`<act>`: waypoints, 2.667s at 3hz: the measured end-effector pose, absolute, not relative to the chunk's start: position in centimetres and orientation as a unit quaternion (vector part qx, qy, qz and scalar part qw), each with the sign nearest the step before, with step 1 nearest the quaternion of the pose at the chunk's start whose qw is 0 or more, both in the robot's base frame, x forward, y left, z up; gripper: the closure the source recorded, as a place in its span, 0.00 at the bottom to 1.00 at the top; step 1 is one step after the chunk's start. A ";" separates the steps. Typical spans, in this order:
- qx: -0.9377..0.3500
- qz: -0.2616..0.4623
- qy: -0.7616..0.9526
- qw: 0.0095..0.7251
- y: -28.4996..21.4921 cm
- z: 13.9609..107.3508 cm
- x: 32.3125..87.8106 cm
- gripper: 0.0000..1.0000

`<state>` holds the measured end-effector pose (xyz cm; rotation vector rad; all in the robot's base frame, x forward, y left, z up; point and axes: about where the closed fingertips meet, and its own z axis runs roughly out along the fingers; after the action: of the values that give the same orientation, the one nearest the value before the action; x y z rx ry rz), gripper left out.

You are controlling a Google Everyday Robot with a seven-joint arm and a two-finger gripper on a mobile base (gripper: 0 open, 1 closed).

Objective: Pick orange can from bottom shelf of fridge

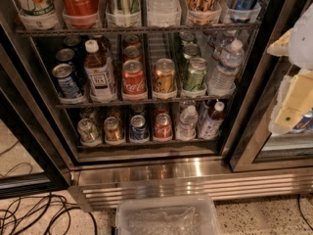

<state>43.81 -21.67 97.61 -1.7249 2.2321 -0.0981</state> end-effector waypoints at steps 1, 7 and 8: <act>-0.603 -0.034 0.781 0.159 -21.7 97.6 43.8 0.00; -0.538 0.031 0.779 0.320 -15.0 90.7 48.8 0.00; -0.520 0.079 0.774 0.352 -9.0 87.2 48.0 0.00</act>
Offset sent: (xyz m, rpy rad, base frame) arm 0.0079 0.0090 -0.0182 0.0544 -0.0431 -0.0438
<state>48.01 -9.00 87.19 -1.3454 2.0026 0.2041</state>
